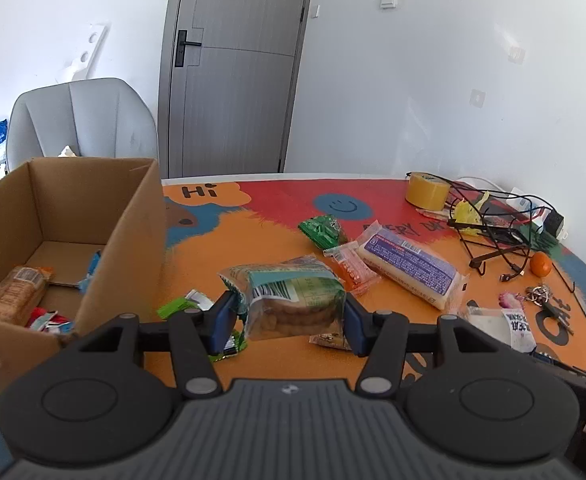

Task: Organize snacks
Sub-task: 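Carry the biscuit pack and white-black packet over the box and open both tools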

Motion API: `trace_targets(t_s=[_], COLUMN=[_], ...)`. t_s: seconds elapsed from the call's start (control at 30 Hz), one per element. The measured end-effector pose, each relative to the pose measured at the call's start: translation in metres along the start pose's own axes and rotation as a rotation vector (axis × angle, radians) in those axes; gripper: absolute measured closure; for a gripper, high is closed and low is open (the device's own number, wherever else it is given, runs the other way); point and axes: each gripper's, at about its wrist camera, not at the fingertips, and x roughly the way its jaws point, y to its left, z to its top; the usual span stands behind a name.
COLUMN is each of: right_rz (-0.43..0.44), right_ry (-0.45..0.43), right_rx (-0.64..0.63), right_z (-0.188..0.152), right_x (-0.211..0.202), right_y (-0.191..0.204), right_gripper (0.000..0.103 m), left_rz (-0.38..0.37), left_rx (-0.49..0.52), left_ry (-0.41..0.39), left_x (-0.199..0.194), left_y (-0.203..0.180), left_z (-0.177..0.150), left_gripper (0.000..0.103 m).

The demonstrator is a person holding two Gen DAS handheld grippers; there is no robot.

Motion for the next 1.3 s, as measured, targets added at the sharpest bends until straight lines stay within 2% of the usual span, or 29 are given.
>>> trace_targets(t_s=[0.37, 0.73, 1.0, 1.3], right_rz=[0.085, 0.163, 0.207, 0.280], right_ry=[-0.092, -0.144, -0.152, -0.155], right_rx=[-0.012, -0.031, -0.047, -0.082], right_z=[0.009, 0.017, 0.020, 0.023], right_x=[-0.045, -0.077, -0.087, -0.098], right_y=[0.020, 0.042, 0.058, 0.083], right_gripper=[0.049, 0.049, 0.049, 0.049], left_rz=[0.000, 0.027, 0.061, 0.115], left_rx=[-0.021, -0.061, -0.088, -0.118], left_ry=[-0.073, -0.138, -0.185, -0.203], left_x=[-0.045, -0.079, -0.098, -0.106], left_y=[0.017, 0.041, 0.059, 0.084], left_z=[0.005, 0.017, 0.025, 0.030], left_gripper=[0.049, 0.049, 0.049, 0.049])
